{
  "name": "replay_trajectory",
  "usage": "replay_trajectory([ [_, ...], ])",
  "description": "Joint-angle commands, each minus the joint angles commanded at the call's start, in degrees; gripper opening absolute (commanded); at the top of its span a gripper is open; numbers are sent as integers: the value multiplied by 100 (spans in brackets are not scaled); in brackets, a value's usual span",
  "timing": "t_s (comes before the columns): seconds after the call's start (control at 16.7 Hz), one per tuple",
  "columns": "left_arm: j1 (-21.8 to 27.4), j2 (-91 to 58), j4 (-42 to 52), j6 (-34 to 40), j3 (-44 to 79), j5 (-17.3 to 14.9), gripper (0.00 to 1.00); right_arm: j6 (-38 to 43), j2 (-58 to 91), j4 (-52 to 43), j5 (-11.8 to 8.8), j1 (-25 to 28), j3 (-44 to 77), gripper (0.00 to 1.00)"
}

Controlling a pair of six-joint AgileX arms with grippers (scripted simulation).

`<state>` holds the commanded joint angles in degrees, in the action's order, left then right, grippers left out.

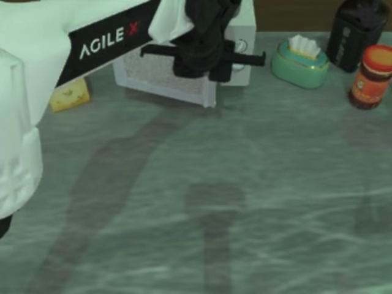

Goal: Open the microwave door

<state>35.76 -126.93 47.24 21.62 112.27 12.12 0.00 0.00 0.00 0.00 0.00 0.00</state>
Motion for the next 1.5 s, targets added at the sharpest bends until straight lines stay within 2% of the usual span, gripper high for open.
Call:
replay_trajectory([
  [1.26,0,0,0,0,0,0,0,0,0,0,0,0,0,100],
  [1.5,14,112,-111,-122,-209,-96,0,0,0,0,0,0,0,100],
])
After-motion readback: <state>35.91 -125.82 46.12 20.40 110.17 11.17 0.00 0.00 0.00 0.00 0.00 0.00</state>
